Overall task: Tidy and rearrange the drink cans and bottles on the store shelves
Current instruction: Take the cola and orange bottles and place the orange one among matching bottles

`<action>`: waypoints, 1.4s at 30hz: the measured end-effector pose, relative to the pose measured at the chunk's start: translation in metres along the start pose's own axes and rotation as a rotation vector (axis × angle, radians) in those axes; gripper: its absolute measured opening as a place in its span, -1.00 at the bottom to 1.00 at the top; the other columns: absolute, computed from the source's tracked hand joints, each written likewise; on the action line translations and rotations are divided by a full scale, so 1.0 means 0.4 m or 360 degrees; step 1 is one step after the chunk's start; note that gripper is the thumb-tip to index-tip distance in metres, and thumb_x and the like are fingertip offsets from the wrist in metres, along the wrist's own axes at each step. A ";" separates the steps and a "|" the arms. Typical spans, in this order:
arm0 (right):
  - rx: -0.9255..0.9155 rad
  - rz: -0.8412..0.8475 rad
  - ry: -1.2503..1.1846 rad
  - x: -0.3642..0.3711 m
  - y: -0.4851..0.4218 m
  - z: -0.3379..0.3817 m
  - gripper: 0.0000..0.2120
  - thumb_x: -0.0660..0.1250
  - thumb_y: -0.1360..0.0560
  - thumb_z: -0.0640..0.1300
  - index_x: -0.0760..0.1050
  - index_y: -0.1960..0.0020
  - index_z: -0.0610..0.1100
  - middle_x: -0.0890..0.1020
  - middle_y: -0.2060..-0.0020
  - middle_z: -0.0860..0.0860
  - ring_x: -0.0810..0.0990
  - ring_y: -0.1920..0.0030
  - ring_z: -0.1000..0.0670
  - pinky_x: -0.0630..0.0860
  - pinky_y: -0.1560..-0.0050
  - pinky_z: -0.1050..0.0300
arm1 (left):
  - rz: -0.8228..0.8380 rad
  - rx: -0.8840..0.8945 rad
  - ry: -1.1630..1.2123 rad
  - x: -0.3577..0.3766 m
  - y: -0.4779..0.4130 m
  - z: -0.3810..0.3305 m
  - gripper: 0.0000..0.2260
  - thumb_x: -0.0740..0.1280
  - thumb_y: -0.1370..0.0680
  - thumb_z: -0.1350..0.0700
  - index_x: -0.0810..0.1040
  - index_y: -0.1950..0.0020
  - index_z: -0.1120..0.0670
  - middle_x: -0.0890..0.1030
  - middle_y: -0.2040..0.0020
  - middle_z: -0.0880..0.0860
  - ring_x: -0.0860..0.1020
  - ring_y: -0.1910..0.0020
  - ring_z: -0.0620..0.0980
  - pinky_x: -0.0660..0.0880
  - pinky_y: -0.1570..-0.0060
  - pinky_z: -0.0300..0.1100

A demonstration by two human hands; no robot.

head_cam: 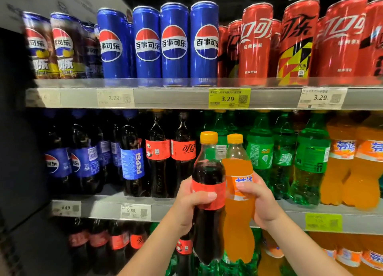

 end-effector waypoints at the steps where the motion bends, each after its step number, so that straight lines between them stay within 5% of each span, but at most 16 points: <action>1: -0.0017 -0.0030 0.0010 -0.009 0.000 0.003 -0.20 0.63 0.17 0.14 0.57 0.00 -0.17 0.68 0.17 -0.16 0.64 0.19 -0.17 0.55 0.12 -0.08 | 0.0017 -0.0013 -0.0017 0.009 -0.002 0.004 -0.48 0.44 -0.09 0.10 0.59 -0.01 0.27 0.66 0.22 0.15 0.62 0.24 0.06 0.53 0.21 -0.13; 6: -0.0057 -0.0095 0.0021 -0.045 0.008 0.016 -0.13 0.64 0.13 0.13 0.54 -0.09 -0.23 0.64 0.06 -0.26 0.58 0.04 -0.29 0.45 -0.08 -0.33 | 0.0100 -0.0008 -0.0014 0.048 -0.008 0.021 -0.58 0.43 -0.09 0.10 0.62 0.08 0.18 0.66 0.28 0.05 0.62 0.29 -0.03 0.52 0.25 -0.21; 17: -0.0083 -0.0088 0.0137 -0.051 0.027 0.023 -0.37 0.50 -0.06 -0.07 0.52 -0.11 -0.19 0.66 0.09 -0.21 0.64 0.09 -0.24 0.56 0.05 -0.16 | 0.0134 0.0011 0.0003 0.053 -0.012 0.031 -0.55 0.43 -0.13 0.08 0.61 0.04 0.23 0.66 0.24 0.12 0.62 0.25 0.05 0.53 0.20 -0.12; 21: -0.0104 -0.0151 0.0194 -0.046 0.038 0.027 -0.38 0.47 -0.05 -0.04 0.52 -0.10 -0.16 0.70 0.16 -0.12 0.68 0.15 -0.13 0.62 0.22 0.07 | 0.0143 0.0014 0.0001 0.057 -0.006 0.017 -0.56 0.42 -0.11 0.08 0.60 0.06 0.22 0.67 0.26 0.08 0.63 0.26 0.01 0.54 0.23 -0.17; 29: -0.0136 -0.0304 0.0211 -0.039 0.051 0.037 -0.35 0.48 -0.03 -0.01 0.52 -0.12 -0.11 0.71 0.19 -0.05 0.69 0.19 -0.08 0.60 0.28 0.10 | 0.0032 -0.0006 0.0005 0.029 0.019 0.000 -0.64 0.44 -0.06 0.09 0.61 0.18 0.15 0.64 0.35 0.02 0.61 0.33 -0.03 0.53 0.28 -0.20; 42: -0.0236 -0.0407 0.0110 0.033 0.087 0.057 -0.65 0.39 -0.20 -0.17 0.53 0.02 -0.07 0.68 0.29 0.01 0.65 0.32 -0.01 0.58 0.38 0.11 | -0.0124 0.0049 0.0001 -0.057 0.117 -0.073 -0.57 0.44 -0.03 0.10 0.56 0.14 0.20 0.61 0.37 0.02 0.59 0.38 -0.04 0.52 0.35 -0.23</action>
Point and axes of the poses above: each hand's wrist, its own y-axis away from the middle knuckle, its own x-axis out of the palm, z = x × y, the point moved 7 cm from there along -y, towards the middle knuckle
